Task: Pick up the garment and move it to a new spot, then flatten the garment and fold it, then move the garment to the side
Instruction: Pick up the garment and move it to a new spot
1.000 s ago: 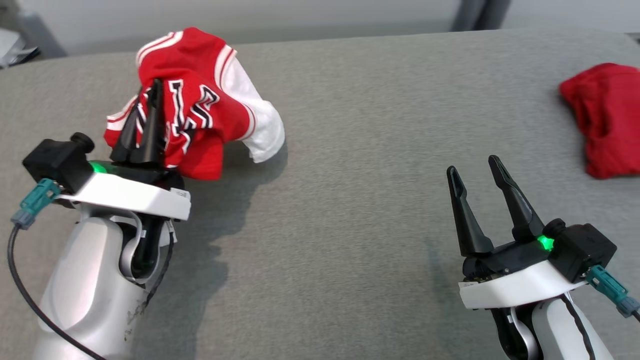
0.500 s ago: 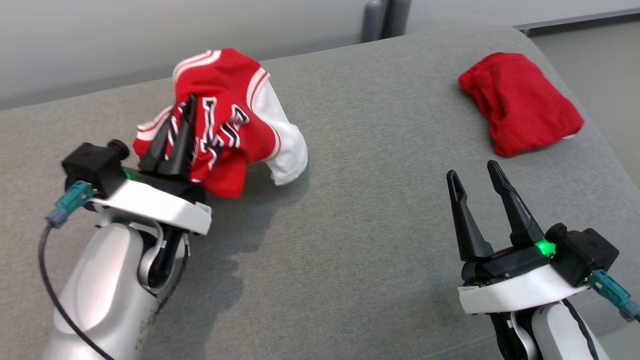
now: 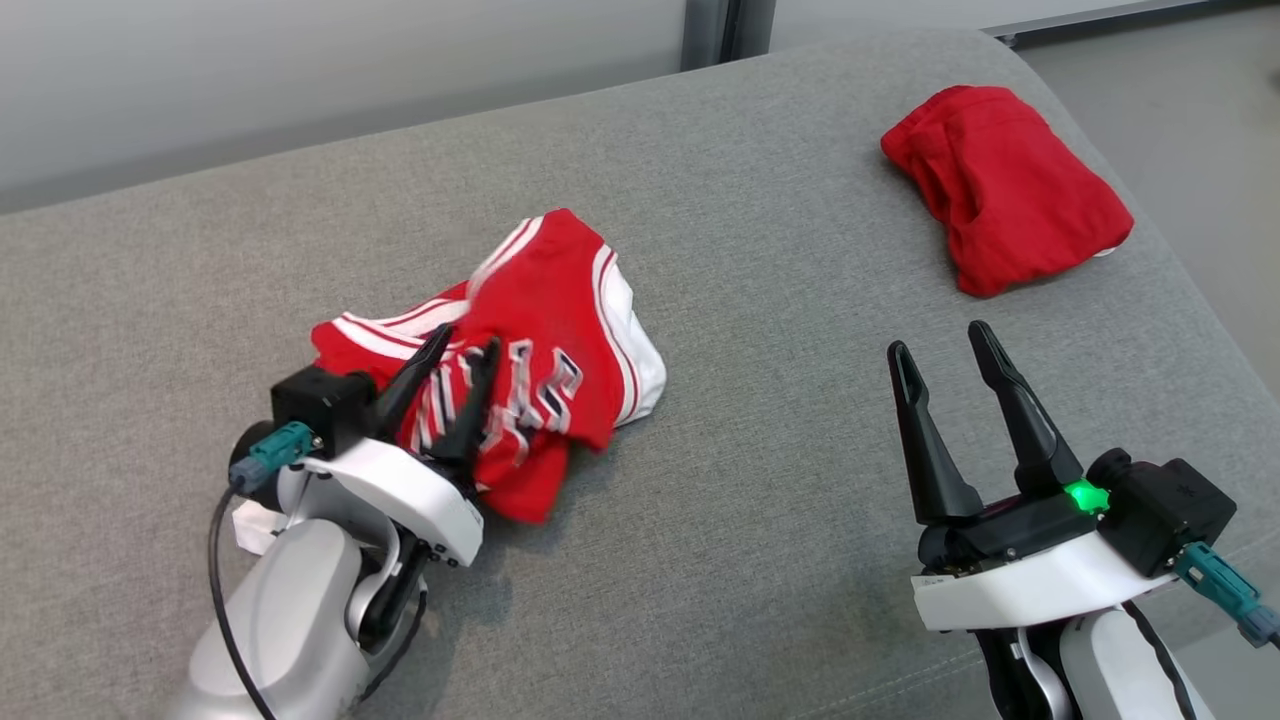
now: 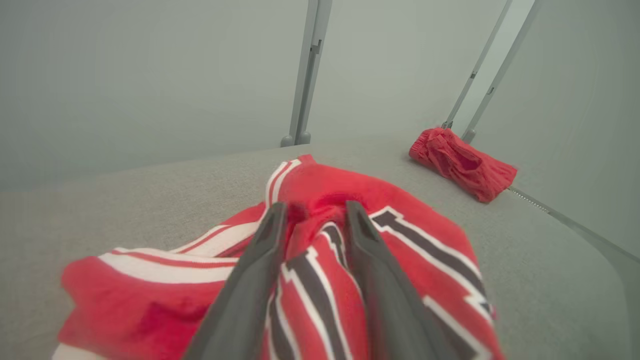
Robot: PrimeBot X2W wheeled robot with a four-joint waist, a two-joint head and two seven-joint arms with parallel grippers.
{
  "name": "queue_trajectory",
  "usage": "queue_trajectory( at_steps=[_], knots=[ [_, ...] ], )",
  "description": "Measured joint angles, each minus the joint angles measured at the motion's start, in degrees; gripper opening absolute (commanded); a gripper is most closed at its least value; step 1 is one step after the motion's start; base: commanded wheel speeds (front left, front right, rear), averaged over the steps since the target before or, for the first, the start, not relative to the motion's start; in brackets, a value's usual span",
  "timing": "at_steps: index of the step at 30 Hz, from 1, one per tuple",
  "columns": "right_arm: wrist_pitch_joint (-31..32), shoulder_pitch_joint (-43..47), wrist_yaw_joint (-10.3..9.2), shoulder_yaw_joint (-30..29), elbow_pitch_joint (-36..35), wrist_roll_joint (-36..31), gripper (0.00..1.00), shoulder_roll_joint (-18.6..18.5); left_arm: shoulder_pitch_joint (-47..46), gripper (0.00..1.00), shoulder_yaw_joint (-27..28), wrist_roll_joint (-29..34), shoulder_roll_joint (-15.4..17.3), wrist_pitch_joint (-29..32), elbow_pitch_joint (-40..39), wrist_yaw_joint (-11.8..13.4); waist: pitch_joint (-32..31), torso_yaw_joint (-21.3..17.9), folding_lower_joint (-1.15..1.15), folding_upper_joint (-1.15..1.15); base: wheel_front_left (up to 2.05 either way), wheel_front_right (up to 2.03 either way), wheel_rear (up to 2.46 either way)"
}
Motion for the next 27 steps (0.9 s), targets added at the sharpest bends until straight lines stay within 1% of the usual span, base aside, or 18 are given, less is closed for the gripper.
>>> queue_trajectory(
  at_steps=[3,6,11,15,20,22,27],
  knots=[
    [0.0,0.01,0.0,-0.08,-0.04,0.03,1.0,0.02,-0.01,1.0,-1.71,-0.11,-0.15,-0.35,1.27,0.0,0.47,0.5,0.0,0.0,0.0,0.0,0.0],
    [0.0,0.02,0.0,-0.12,-0.03,0.14,1.0,0.03,-0.13,1.0,-2.68,-0.66,-0.26,-0.99,0.69,0.0,0.65,1.35,0.0,0.0,0.0,0.0,0.0],
    [0.0,0.03,0.0,0.02,0.03,0.82,1.0,0.04,-0.2,1.0,-1.88,-0.85,0.04,-1.29,-4.58,0.0,0.37,3.11,0.0,0.0,0.0,0.0,0.0],
    [0.0,0.05,0.0,0.27,0.08,0.97,1.0,0.04,0.6,1.0,3.66,0.35,0.25,-1.55,-12.2,0.11,-0.19,4.8,0.0,0.0,0.0,0.0,0.0],
    [0.0,0.16,0.0,0.38,0.58,0.94,1.0,0.04,7.59,1.0,10.33,2.08,-0.14,-1.71,-18.92,1.08,-0.92,7.54,0.0,0.0,0.0,0.0,0.0],
    [0.0,0.5,0.0,0.36,0.96,0.93,1.0,0.04,10.74,1.0,13.67,2.48,-1.34,-1.71,-21.48,1.1,-1.35,8.79,0.0,0.0,0.0,0.0,0.0],
    [0.0,1.22,0.0,0.21,1.63,0.93,1.0,0.08,19.15,1.0,20.0,4.46,-4.58,-1.71,-26.42,1.11,-3.11,11.54,0.0,0.0,0.0,0.0,0.0]
  ],
)
